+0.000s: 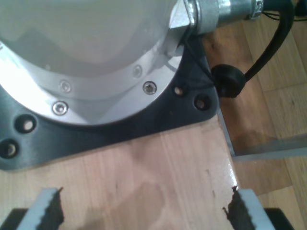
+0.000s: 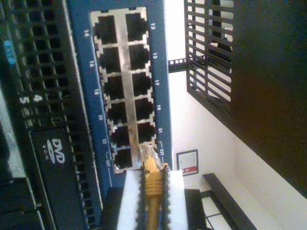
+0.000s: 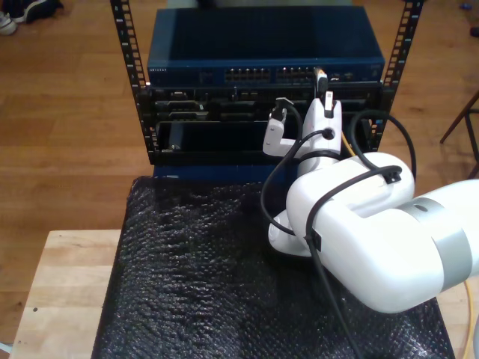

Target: Grab the cable and plug it in

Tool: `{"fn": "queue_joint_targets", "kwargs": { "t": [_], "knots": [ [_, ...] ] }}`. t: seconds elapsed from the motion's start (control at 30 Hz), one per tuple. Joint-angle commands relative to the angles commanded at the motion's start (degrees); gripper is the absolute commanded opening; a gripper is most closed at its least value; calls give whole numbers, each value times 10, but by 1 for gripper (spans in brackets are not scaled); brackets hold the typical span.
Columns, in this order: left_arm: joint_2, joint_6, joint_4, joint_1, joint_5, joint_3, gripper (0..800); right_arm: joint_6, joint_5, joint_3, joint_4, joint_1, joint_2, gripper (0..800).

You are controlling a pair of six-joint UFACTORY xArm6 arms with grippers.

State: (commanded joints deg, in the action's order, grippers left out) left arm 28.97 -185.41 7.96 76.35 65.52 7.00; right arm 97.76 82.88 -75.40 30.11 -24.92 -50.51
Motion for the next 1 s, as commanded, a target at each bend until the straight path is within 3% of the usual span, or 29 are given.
{"fn": "queue_joint_targets", "kwargs": {
  "t": [1.0],
  "knots": [
    [0,0,0,0,0,0,800,-1,-20,-9,-1,1,3,0]
  ]
}}
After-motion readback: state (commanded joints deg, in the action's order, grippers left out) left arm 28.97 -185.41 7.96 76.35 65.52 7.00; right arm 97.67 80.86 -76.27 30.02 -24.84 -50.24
